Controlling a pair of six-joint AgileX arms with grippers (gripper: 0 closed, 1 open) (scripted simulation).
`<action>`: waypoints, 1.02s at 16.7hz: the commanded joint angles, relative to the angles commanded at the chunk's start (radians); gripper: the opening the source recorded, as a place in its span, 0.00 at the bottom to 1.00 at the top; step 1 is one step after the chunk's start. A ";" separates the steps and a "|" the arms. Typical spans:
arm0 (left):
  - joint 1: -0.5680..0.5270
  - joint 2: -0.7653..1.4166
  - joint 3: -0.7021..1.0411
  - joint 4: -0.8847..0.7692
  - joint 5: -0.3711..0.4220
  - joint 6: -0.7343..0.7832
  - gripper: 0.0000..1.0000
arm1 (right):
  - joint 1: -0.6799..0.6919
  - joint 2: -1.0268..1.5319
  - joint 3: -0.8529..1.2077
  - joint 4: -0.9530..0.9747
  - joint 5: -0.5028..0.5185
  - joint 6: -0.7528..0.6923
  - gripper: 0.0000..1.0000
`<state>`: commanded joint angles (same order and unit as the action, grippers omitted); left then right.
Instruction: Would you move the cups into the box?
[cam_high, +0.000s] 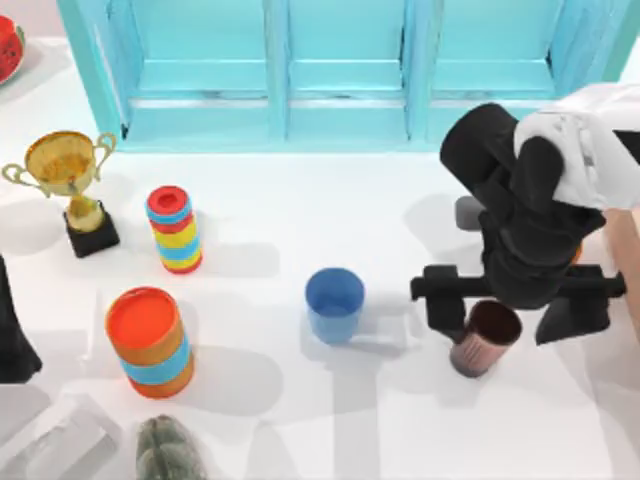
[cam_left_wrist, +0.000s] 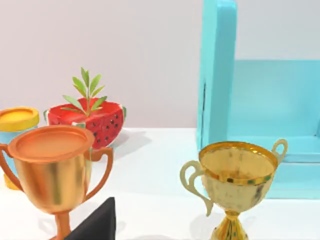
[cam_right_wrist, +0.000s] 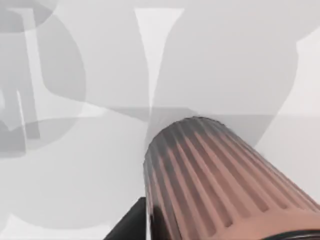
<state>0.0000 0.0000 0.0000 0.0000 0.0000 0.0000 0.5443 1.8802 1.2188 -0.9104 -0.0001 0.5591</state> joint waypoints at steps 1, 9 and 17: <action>0.000 0.000 0.000 0.000 0.000 0.000 1.00 | 0.000 0.000 0.000 0.000 0.000 0.000 0.55; 0.000 0.000 0.000 0.000 0.000 0.000 1.00 | 0.000 0.000 0.000 0.000 0.000 0.000 0.00; 0.000 0.000 0.000 0.000 0.000 0.000 1.00 | -0.002 -0.002 0.000 0.000 0.000 0.001 0.00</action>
<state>0.0000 0.0000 0.0000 0.0000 0.0000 0.0000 0.5425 1.8785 1.2185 -0.9105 0.0001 0.5602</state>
